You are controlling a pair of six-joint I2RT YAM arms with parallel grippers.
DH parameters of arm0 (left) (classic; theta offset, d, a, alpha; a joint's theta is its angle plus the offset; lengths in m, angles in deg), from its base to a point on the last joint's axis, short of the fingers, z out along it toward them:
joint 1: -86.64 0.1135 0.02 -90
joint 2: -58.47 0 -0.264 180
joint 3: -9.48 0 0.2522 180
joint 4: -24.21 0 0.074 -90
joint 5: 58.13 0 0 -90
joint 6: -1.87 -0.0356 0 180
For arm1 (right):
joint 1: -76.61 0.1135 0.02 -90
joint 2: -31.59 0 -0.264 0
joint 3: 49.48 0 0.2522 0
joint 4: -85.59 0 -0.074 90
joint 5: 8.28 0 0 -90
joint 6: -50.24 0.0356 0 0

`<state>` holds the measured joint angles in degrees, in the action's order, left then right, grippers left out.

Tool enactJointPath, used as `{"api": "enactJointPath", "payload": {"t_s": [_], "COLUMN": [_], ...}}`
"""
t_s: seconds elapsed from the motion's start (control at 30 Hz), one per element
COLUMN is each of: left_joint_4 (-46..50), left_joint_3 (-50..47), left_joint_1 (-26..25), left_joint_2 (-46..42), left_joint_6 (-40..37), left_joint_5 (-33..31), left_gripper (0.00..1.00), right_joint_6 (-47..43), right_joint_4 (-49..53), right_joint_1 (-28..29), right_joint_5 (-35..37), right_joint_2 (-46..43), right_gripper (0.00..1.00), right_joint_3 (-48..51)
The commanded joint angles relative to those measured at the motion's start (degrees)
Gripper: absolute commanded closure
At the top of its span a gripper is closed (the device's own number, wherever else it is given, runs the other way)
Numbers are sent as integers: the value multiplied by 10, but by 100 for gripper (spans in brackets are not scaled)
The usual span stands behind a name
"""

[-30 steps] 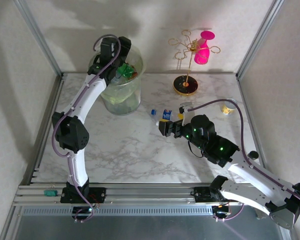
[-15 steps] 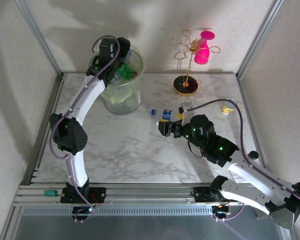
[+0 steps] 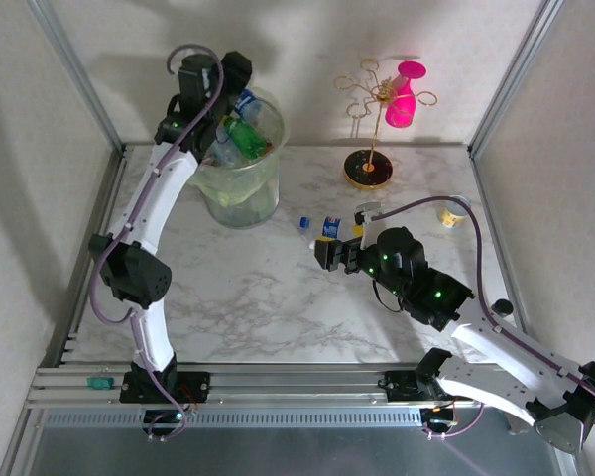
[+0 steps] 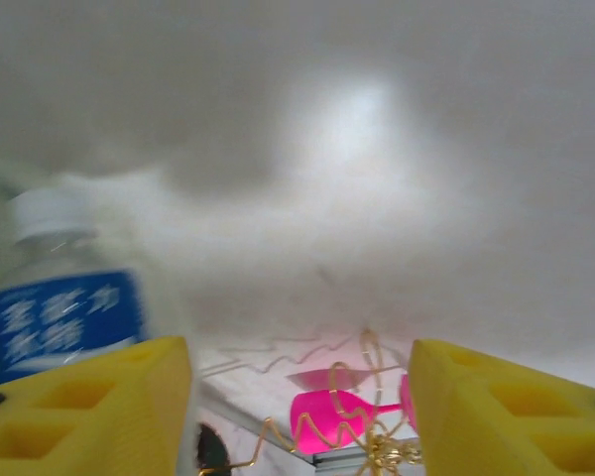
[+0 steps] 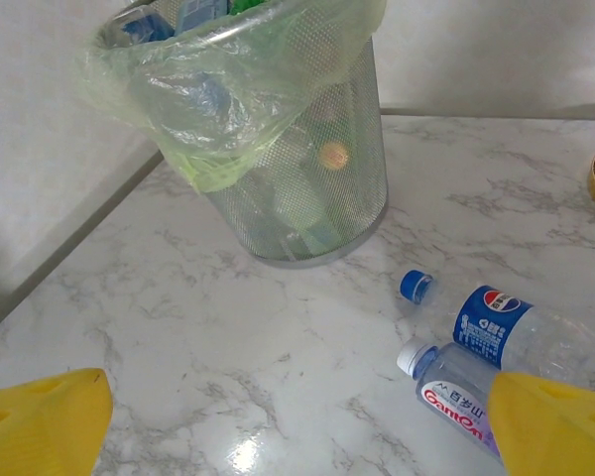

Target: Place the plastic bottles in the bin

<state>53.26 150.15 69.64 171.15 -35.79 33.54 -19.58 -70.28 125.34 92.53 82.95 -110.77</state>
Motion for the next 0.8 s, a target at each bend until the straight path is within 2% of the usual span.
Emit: {"api": "enactJointPath", "payload": {"t_s": [0.0,0.17,0.43,0.6,0.77], "left_joint_4": [-32,-76,-26,-32,-70], "left_joint_3": [21,23,4,-42,-66], "left_joint_1": [7,9,8,9,8], "left_joint_2": [37,88,112,76,19], "left_joint_6": [-36,-34,-50,-57,-57], "left_joint_5": [87,170,173,174,192], "left_gripper": [45,48,49,50,44], "right_joint_6": [-5,-1,-1,9,17], "right_joint_4": [3,16,26,40,68], "right_joint_1": [-3,-2,-3,-4,-22], "right_joint_5": [11,13,40,63,58], "right_joint_2": [6,5,7,44,86], "right_gripper": [3,3,3,3,3], "right_joint_3": [-19,-19,-19,-39,-68]}}
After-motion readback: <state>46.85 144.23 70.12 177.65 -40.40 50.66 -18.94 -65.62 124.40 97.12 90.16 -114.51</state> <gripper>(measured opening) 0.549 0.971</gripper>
